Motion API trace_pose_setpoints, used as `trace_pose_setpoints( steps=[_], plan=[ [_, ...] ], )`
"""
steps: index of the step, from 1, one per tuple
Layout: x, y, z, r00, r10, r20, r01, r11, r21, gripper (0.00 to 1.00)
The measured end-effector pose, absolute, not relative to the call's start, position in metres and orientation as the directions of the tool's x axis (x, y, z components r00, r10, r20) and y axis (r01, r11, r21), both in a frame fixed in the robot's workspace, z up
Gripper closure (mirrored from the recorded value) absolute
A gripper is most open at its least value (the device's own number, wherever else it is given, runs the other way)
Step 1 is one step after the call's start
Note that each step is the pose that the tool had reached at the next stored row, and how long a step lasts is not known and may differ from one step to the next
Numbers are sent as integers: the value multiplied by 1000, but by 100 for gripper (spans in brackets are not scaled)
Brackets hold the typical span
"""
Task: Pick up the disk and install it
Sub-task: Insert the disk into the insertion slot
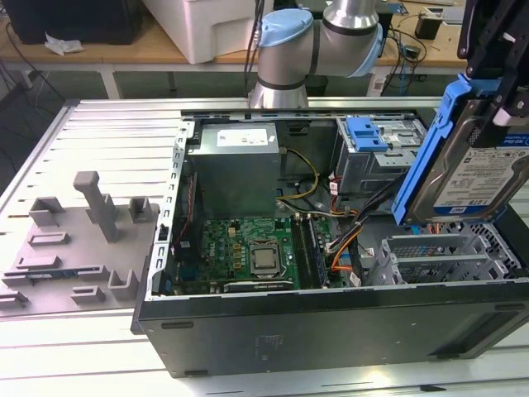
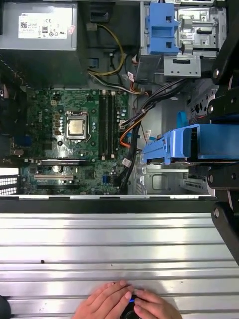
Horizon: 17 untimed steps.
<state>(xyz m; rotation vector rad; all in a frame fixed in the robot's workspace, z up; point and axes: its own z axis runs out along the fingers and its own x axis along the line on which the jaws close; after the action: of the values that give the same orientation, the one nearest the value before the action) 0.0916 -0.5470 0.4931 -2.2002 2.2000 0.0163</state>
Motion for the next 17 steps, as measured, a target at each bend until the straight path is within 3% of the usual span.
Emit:
trace_pose_setpoints(
  steps=[17],
  plan=[
    [100, -549, 484, -21, -999, -40, -1000, 21, -14, 64]
  ],
)
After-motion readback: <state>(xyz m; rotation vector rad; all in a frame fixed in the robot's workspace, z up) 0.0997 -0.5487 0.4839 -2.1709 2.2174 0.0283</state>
